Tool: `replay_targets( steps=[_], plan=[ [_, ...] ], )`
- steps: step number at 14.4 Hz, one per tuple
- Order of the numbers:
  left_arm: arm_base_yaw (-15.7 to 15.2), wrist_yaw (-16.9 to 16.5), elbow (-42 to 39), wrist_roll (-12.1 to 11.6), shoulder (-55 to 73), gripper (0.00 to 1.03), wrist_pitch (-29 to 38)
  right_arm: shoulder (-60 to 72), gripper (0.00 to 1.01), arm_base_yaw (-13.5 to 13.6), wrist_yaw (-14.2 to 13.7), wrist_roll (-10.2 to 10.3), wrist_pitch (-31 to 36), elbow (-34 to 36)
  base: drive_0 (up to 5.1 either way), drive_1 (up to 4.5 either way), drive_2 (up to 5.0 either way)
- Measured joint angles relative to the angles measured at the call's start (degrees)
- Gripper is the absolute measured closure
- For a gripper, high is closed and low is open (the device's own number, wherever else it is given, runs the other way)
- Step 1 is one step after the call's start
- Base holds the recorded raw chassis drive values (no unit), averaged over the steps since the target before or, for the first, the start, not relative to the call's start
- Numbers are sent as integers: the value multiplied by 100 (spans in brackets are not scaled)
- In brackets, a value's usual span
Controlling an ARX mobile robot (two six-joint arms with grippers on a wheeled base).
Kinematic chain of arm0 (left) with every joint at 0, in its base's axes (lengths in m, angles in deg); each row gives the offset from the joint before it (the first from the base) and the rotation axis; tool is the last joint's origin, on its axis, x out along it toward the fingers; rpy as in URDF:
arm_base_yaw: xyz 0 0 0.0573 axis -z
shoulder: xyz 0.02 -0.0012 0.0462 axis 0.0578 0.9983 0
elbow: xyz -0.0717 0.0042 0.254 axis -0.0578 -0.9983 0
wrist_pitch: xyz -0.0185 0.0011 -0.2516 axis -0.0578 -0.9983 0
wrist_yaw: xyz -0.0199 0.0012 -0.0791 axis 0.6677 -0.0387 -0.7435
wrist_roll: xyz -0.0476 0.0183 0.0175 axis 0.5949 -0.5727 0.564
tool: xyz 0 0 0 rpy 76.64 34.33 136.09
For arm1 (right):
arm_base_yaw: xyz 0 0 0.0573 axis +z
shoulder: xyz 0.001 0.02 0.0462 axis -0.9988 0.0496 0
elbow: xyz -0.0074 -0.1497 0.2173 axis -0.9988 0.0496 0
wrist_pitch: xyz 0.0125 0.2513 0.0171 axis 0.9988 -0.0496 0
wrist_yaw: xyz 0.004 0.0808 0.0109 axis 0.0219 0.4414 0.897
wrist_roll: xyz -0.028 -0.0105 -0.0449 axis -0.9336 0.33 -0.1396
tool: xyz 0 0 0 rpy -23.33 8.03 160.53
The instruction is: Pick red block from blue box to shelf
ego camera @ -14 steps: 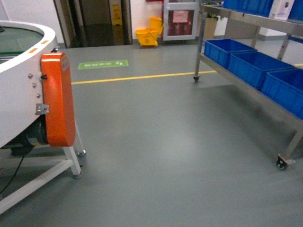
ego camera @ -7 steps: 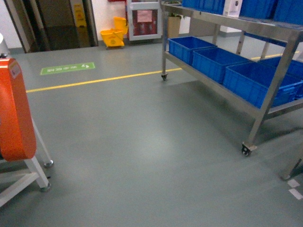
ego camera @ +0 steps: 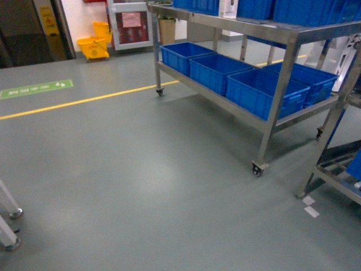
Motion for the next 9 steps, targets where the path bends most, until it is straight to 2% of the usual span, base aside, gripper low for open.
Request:
replay_targets(
  steps=[9],
  plan=[
    [0, 0, 0, 0, 0, 5, 0, 0, 73, 0, 2, 0, 0, 0, -158, -158, -158]
  ],
)
